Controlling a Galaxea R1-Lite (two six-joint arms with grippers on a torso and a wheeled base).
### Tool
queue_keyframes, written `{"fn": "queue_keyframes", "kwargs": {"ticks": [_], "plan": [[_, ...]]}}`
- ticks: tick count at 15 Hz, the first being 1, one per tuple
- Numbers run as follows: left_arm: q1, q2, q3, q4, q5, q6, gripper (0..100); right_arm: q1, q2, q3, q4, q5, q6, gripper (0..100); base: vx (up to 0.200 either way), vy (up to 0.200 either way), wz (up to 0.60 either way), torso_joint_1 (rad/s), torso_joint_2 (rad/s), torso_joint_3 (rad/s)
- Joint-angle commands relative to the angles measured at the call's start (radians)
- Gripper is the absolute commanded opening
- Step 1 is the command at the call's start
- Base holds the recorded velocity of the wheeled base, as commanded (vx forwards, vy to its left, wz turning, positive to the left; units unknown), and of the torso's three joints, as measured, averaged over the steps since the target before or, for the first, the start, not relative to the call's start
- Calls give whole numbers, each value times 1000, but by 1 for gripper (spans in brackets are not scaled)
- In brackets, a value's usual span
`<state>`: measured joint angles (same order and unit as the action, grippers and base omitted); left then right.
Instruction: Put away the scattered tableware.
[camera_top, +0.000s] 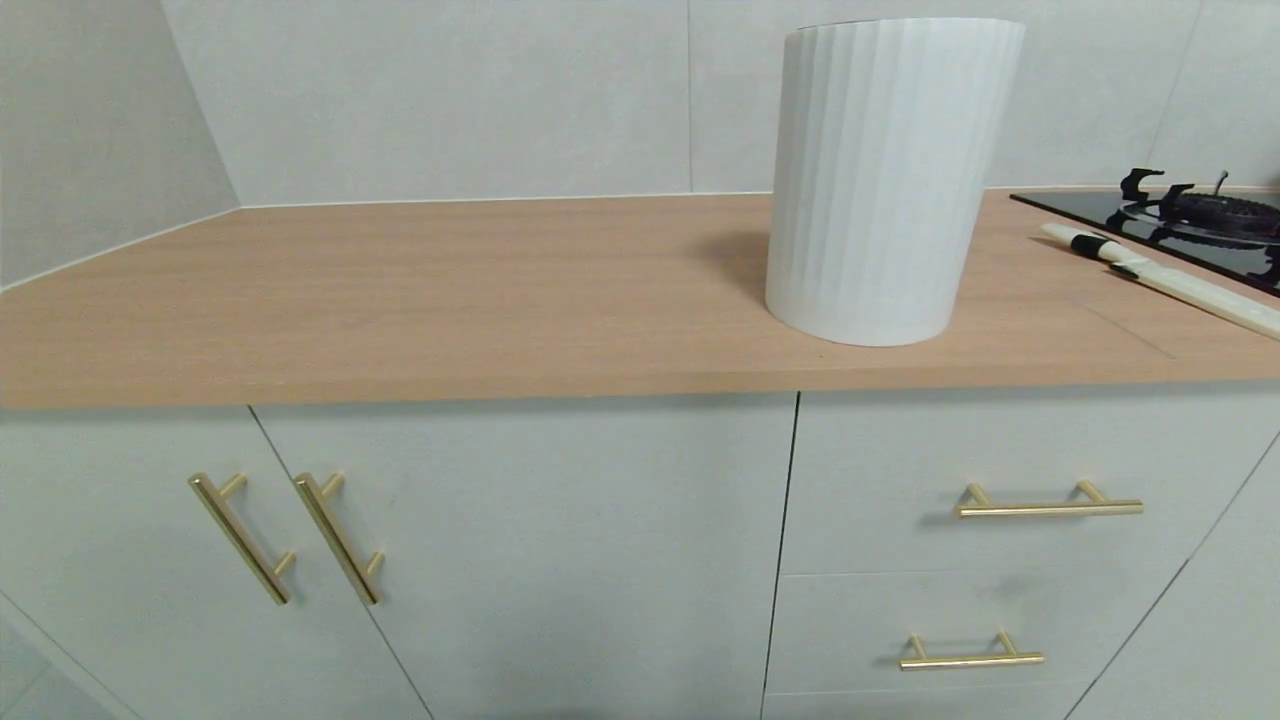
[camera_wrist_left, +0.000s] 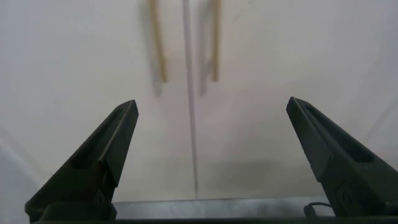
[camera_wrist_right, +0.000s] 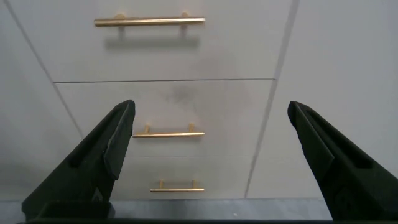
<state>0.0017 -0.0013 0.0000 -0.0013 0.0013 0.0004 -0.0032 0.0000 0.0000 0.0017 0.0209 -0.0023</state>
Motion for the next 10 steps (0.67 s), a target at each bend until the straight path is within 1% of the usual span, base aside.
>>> {"fn": "queue_keyframes", "kwargs": {"ticks": [1, 7, 8, 10], "plan": [[1, 1, 0, 0, 0, 0, 100, 0, 2, 0, 0, 1, -1, 100, 0, 0, 0, 0, 0, 0], [0, 1, 0, 0, 0, 0, 100, 0, 2, 0, 0, 1, -2, 100, 0, 0, 0, 0, 0, 0], [0, 1, 0, 0, 0, 0, 100, 0, 2, 0, 0, 1, -2, 100, 0, 0, 600, 2, 7, 7], [0, 1, 0, 0, 0, 0, 100, 0, 2, 0, 0, 1, -1, 100, 0, 0, 0, 0, 0, 0]]}}
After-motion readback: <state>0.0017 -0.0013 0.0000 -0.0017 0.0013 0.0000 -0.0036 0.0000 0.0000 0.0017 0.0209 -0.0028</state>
